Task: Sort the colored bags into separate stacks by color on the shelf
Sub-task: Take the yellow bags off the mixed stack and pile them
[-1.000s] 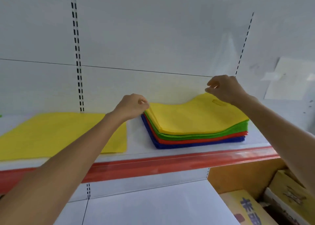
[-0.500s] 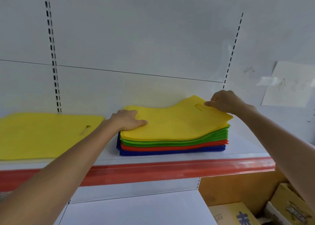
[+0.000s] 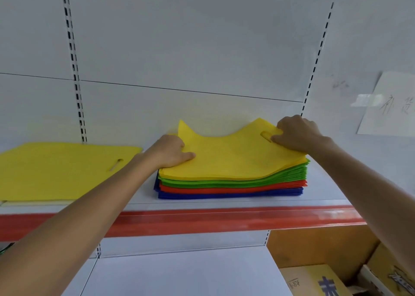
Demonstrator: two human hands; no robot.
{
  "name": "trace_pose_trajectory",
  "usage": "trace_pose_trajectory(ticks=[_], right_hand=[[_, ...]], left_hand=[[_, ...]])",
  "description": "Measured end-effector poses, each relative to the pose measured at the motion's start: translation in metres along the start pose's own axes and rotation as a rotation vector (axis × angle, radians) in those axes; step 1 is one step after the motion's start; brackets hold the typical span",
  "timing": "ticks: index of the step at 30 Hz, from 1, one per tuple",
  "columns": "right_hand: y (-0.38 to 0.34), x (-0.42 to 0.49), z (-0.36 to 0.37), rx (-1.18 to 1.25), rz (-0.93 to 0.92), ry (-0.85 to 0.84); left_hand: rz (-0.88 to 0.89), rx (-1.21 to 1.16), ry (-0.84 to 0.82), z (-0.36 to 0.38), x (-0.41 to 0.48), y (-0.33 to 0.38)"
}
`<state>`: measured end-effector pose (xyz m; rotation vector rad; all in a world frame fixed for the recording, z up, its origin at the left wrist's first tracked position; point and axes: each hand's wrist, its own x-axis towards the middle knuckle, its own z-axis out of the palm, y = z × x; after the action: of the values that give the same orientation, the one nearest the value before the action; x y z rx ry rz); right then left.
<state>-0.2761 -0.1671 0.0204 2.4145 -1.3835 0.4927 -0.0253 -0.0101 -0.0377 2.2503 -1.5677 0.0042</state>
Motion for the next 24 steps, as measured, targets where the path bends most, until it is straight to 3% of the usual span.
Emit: trace_pose_trajectory(ticks=[7, 13, 20, 24], right_hand=[[-0.002, -0.001, 0.005, 0.064, -0.082, 0.088], [0.0, 0.0, 0.008, 0.092, -0.182, 0.121], [-0.01, 0.0, -0.003, 0.298, -0.066, -0.035], [-0.023, 0.003, -0.015, 0.268, -0.027, -0.035]], left_hand=[[-0.069, -0.216, 0.253, -0.004, 0.002, 0.002], [-0.117, -0.234, 0.18, -0.006, 0.005, 0.005], [0.012, -0.239, 0.212, -0.013, 0.004, -0.005], [0.072, -0.216, 0.253, -0.028, 0.0, -0.019]])
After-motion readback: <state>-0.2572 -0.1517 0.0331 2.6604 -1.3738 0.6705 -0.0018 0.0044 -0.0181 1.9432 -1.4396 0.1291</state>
